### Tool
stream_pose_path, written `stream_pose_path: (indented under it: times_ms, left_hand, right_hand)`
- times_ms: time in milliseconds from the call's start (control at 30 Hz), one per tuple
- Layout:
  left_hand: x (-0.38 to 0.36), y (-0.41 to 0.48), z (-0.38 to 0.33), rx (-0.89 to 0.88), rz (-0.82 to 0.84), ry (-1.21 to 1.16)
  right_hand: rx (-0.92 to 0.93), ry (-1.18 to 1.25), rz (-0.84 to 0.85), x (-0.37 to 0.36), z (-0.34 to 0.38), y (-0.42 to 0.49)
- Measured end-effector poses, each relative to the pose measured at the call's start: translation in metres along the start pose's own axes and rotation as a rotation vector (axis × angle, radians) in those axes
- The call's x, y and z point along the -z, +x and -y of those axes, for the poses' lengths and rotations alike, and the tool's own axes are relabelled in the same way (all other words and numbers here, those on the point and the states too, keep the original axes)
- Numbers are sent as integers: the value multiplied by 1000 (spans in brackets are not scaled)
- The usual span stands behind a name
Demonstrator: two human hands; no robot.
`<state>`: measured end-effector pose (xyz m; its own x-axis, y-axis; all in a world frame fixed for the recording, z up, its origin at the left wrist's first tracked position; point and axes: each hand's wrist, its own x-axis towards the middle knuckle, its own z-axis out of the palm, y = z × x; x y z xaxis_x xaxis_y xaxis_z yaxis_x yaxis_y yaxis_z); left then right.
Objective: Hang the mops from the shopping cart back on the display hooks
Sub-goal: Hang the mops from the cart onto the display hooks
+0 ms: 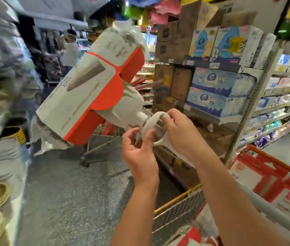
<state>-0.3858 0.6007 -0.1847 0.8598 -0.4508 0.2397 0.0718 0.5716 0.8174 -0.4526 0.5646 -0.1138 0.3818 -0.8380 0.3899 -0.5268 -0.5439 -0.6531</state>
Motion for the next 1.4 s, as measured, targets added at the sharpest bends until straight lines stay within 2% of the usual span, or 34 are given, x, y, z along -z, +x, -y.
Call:
stream_pose_path:
  times_ms: [100, 267, 367, 433, 667, 800, 967, 1033, 1100, 1167, 1267, 1400]
  left_hand:
    - [25, 23, -34, -92, -87, -67]
    - [57, 38, -90, -192, -207, -91]
    - [72, 47, -118, -322, -279, -115]
    - [80, 43, -141, -400, -271, -138]
    - [121, 3, -172, -401, -366, 57]
    - [138, -18, -191, -553, -593, 226]
    - [165, -34, -227, -670, -756, 314]
    - [173, -40, -247, -682, -774, 317]
    - [187, -38, -266, -681, -783, 309]
    - [204, -33, -284, -707, -798, 319]
    - [227, -27, -310, -762, -769, 407]
    - [267, -14, -331, -629, -592, 480]
  right_hand:
    - [62, 86, 8, -21, 42, -1]
    - [160, 366, 20, -45, 99, -10]
    - [216, 550, 91, -51, 133, -17]
    - [244, 682, 151, -55, 154, -25]
    - [284, 986, 344, -70, 189, -75]
    - [294, 1109, 509, -71, 197, -102]
    - [463, 1177, 703, -74, 215, -130]
    - [636, 1059, 724, -83, 220, -136]
    - [698, 988, 784, -95, 227, -146]
    - [706, 1038, 784, -108, 240, -159]
    - [654, 1123, 671, -129, 271, -178]
    - [555, 1226, 609, -159, 308, -189]
